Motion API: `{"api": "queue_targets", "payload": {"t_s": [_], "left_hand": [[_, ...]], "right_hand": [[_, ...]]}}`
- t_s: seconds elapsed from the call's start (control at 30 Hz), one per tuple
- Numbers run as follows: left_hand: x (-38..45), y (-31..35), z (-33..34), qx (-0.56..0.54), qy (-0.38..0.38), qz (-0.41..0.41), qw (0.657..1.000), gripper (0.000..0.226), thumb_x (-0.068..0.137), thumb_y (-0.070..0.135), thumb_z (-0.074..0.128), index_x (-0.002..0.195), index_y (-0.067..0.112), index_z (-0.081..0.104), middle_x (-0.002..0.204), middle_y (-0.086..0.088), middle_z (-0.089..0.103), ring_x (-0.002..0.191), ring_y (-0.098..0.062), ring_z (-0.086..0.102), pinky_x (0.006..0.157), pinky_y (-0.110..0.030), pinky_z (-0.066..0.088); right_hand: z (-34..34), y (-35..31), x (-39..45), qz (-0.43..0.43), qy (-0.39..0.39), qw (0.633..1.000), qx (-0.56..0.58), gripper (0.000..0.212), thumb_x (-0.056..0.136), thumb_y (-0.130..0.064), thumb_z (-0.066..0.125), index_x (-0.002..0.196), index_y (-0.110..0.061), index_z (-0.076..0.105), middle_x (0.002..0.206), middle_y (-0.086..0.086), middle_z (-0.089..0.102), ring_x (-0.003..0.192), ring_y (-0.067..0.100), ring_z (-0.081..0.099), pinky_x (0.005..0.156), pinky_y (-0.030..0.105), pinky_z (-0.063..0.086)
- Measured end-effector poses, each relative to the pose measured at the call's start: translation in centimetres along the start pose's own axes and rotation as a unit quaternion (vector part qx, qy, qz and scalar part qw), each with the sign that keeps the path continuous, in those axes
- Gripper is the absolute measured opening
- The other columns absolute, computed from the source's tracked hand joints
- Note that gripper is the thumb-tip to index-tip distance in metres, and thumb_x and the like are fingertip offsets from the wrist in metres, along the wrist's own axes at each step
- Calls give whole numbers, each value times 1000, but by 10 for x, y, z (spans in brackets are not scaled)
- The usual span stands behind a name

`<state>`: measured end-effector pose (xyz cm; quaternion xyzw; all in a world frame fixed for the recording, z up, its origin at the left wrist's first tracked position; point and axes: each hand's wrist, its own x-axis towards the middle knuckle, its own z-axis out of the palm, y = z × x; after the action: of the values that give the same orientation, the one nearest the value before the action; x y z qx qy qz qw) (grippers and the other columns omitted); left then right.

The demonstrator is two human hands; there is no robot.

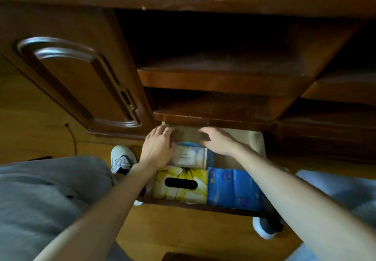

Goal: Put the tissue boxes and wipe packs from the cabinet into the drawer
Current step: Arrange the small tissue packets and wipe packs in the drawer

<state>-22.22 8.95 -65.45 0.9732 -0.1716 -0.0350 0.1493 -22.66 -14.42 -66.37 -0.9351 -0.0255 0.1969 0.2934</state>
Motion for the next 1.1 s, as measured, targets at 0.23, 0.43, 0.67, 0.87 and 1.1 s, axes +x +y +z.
{"api": "queue_targets", "payload": {"t_s": [0.23, 0.43, 0.67, 0.87, 1.1], "left_hand": [[31, 80, -186, -1, 311, 156, 937, 28, 94, 19, 57, 120, 22, 67, 122, 3, 66, 111, -18, 59, 75, -34, 56], [75, 134, -295, 20, 363, 188, 912, 21, 91, 20, 59, 109, 21, 71, 114, 3, 67, 109, -20, 58, 67, -34, 52], [158, 161, -304, 21, 251, 146, 957, 28, 94, 31, 54, 118, 29, 68, 123, 5, 62, 117, -19, 55, 80, -35, 51], [227, 179, -292, 17, 200, 137, 970, 32, 94, 31, 53, 122, 25, 66, 127, 2, 58, 120, -21, 53, 84, -37, 52], [329, 173, -307, 27, 221, 186, 957, 58, 96, 41, 54, 149, 23, 41, 154, -5, 37, 142, -26, 34, 116, -40, 32]], "right_hand": [[-186, -78, -110, -203, 407, 884, -107, 22, 97, -22, 57, 107, -33, 74, 102, -28, 64, 105, -2, 58, 79, 19, 51], [-316, -101, -131, -111, 436, 869, -205, 30, 101, -37, 54, 127, -30, 66, 131, -11, 65, 126, 16, 50, 98, 36, 45], [-330, -75, -105, -83, 412, 873, -248, 35, 94, -66, 42, 98, -39, 64, 102, -20, 59, 101, 9, 52, 72, 33, 47], [-369, -79, -63, -64, 367, 894, -248, 27, 94, -57, 51, 80, -35, 56, 70, -16, 60, 70, 7, 58, 57, 29, 37], [-449, -91, 44, -17, 391, 900, -194, 21, 95, -46, 48, 90, -34, 64, 84, -10, 69, 80, 16, 63, 60, 30, 44]]}}
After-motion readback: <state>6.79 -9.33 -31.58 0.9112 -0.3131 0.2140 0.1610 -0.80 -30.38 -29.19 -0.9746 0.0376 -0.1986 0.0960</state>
